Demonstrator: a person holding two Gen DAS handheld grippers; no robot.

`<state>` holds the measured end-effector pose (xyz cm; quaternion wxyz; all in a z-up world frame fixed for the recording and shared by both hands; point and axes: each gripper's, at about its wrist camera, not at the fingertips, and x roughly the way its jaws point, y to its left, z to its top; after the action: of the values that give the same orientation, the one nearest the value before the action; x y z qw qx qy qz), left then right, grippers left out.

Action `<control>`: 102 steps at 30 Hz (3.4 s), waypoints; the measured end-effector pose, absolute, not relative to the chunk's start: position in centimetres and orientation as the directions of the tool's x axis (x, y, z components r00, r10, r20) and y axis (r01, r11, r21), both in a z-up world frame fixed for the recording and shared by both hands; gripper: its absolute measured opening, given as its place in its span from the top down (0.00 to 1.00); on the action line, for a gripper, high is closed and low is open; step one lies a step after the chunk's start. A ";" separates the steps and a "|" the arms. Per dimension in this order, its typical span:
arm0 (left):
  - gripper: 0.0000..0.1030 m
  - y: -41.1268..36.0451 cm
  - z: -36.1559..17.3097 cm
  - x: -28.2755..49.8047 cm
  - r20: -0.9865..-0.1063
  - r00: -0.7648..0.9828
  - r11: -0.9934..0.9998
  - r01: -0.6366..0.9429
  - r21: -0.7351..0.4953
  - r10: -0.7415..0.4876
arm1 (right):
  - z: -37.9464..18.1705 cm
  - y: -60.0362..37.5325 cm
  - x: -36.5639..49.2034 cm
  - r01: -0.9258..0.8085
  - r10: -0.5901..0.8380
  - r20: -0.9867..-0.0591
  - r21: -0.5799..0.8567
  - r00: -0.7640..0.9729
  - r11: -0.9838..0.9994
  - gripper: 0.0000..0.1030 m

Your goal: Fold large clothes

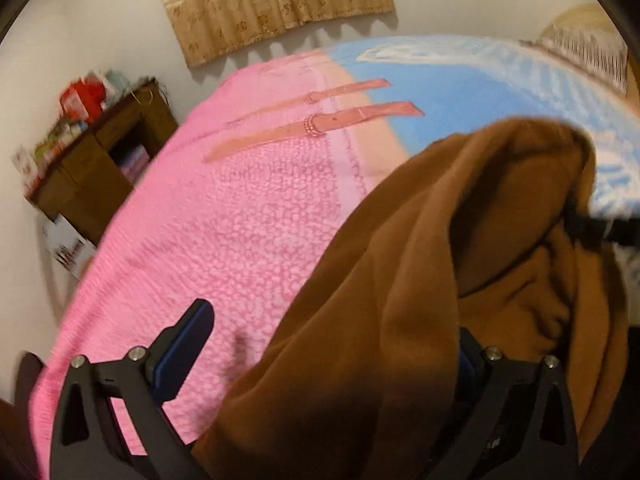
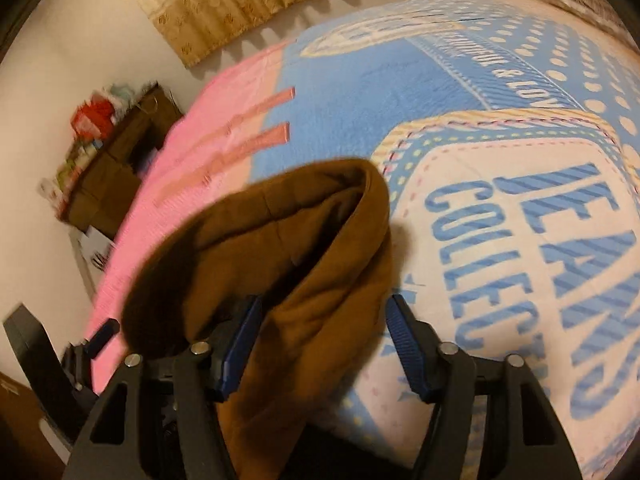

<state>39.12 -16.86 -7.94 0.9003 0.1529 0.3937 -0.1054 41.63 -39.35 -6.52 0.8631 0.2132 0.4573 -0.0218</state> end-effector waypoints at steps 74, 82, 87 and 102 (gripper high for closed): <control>0.18 -2.8 -4.9 28.3 -0.836 0.333 0.888 0.307 -0.342 -0.436 | -5.2 -32.9 28.8 -0.009 0.646 -0.656 0.699 0.390 0.715 0.73; 0.85 -4.2 -1.1 34.2 -0.718 0.495 0.872 0.295 -0.390 -0.489 | -3.6 -36.4 32.1 0.025 0.550 -0.514 0.745 0.658 0.667 0.82; 0.84 -3.1 -1.3 37.0 -0.724 0.579 0.927 0.211 -0.312 -0.375 | -5.9 -39.5 32.9 0.143 0.372 -0.473 0.749 0.798 0.647 0.92; 0.24 -6.3 -5.3 29.9 -0.864 0.392 0.912 0.375 -0.163 -0.316 | -1.8 -38.7 24.5 -0.080 0.483 -0.583 0.581 0.653 0.810 0.91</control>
<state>29.86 -6.26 -5.27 0.8339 0.0293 0.5108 -0.2071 24.51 -38.68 -1.83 0.8705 0.2627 0.3836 0.1617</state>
